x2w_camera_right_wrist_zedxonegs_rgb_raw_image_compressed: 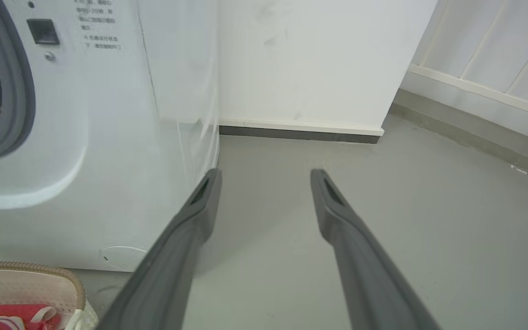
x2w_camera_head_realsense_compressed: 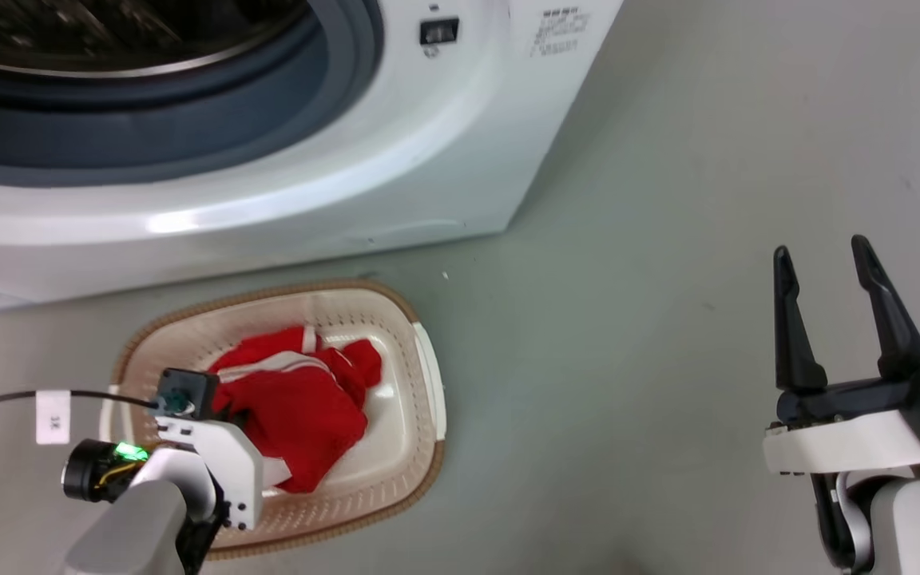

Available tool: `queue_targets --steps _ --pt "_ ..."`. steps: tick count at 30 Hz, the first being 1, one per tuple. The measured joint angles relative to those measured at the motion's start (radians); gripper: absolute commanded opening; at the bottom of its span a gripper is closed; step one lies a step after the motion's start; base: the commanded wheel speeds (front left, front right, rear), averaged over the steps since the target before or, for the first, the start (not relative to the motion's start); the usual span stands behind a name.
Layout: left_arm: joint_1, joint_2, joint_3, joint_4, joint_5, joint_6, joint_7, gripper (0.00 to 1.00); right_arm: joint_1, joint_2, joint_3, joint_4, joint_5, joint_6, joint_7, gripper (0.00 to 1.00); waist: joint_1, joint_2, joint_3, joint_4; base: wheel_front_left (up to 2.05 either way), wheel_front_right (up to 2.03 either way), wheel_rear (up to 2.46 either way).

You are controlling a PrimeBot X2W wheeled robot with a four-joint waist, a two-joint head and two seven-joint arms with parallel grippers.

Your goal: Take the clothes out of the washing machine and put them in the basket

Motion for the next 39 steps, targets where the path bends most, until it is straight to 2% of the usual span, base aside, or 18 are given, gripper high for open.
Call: queue_targets --steps 8,16,17,18,24,31,37,38,39 --pt "-0.119 -0.029 0.014 0.212 -0.007 -0.018 -0.044 0.0 -0.023 0.0 -0.01 -0.019 0.009 0.0 0.0 1.0 0.0 -0.0001 0.116 -0.027 0.0 0.0 0.0" --pt "-0.163 -0.051 0.015 0.327 -0.016 -0.04 -0.086 0.0 -0.036 0.0 -0.008 -0.022 0.012 0.0 0.0 1.0 0.0 0.0 0.158 -0.033 0.0 0.0 0.0" --pt "-0.166 -0.056 0.016 0.334 -0.016 -0.043 -0.091 0.4 -0.038 0.0 -0.007 -0.022 0.012 0.0 0.0 1.0 0.0 0.0 0.157 -0.032 0.0 0.0 0.0" --pt "-0.166 -0.06 0.016 0.339 -0.017 -0.044 -0.098 1.0 -0.038 0.0 -0.007 -0.021 0.012 0.0 0.0 1.0 0.0 -0.0001 0.154 -0.031 0.0 0.0 0.0" --pt "-0.158 -0.077 0.02 0.361 -0.03 -0.047 -0.13 1.0 -0.038 0.0 -0.006 -0.004 0.01 0.0 0.0 1.0 0.0 0.0 0.119 -0.023 0.0 0.0 0.0" --pt "-0.116 -0.093 0.035 0.339 -0.038 -0.055 -0.159 1.0 -0.021 0.0 -0.008 0.027 -0.002 0.0 0.0 1.0 -0.0001 0.0 0.011 -0.009 0.0 0.0 0.0" --pt "-0.052 -0.084 0.09 0.153 -0.007 -0.063 -0.161 1.0 0.017 0.0 -0.029 0.052 -0.023 0.0 0.0 1.0 -0.0003 0.0 -0.113 0.015 0.0 0.0 0.0" --pt "-0.02 -0.069 0.113 0.086 0.02 -0.059 -0.161 1.0 0.029 0.0 -0.035 0.06 -0.034 0.0 0.0 1.0 -0.0003 0.0 -0.155 0.027 0.0 0.0 0.0" --pt "-0.02 -0.069 0.113 0.086 0.02 -0.059 -0.161 1.0 0.029 0.0 -0.035 0.06 -0.034 0.0 0.0 1.0 -0.0003 0.0 -0.155 0.027 0.0 0.0 0.0"
